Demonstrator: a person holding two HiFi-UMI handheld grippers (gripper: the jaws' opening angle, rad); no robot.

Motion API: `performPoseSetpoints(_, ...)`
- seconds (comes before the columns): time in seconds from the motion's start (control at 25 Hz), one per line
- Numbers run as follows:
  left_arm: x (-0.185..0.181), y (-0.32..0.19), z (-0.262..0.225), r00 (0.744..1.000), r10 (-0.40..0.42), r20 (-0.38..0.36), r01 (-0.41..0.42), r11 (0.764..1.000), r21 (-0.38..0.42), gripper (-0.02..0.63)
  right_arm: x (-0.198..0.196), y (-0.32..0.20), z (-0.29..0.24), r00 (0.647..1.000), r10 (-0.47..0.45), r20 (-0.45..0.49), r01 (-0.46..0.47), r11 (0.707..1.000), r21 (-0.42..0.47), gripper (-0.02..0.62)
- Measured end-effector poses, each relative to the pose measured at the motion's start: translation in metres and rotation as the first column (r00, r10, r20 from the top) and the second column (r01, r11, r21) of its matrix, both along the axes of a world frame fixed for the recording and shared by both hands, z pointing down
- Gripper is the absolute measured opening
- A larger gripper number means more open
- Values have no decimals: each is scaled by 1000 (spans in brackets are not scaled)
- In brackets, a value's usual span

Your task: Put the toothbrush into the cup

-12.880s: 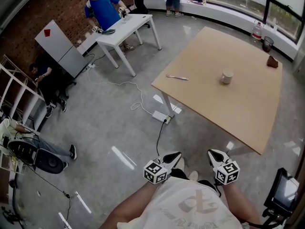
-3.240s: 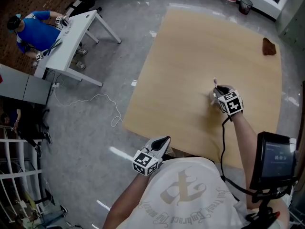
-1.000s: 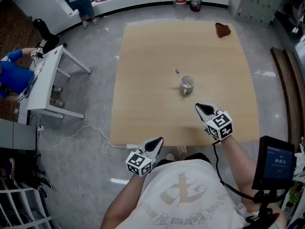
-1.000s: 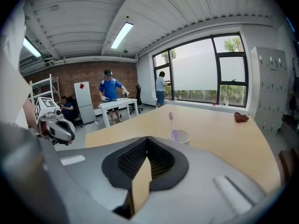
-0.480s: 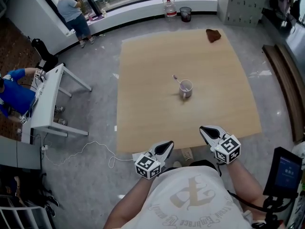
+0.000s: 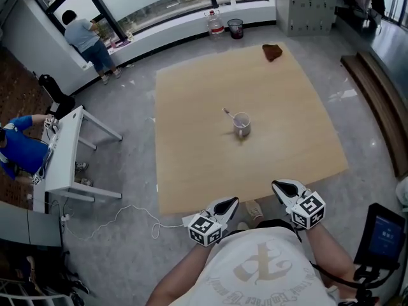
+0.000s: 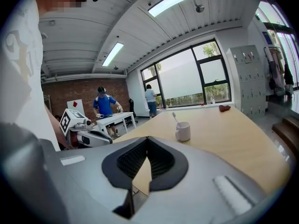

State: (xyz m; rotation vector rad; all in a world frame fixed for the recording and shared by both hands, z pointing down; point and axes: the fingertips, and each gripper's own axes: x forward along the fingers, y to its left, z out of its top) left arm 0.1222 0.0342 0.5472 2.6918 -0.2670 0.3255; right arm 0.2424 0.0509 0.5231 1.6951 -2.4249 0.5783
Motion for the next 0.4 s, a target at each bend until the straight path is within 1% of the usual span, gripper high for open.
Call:
performPoseSetpoints(0.16,7,4,4,1000,17,3,-17,1000,8,6,7,7,7,1000,19,5,-19,1000,0,12)
performPoseSetpoints(0.4,7,9,6,1000,13,7,-13,1000,13,6,8,12,11,1000,19,11,-19,1000,-1,12)
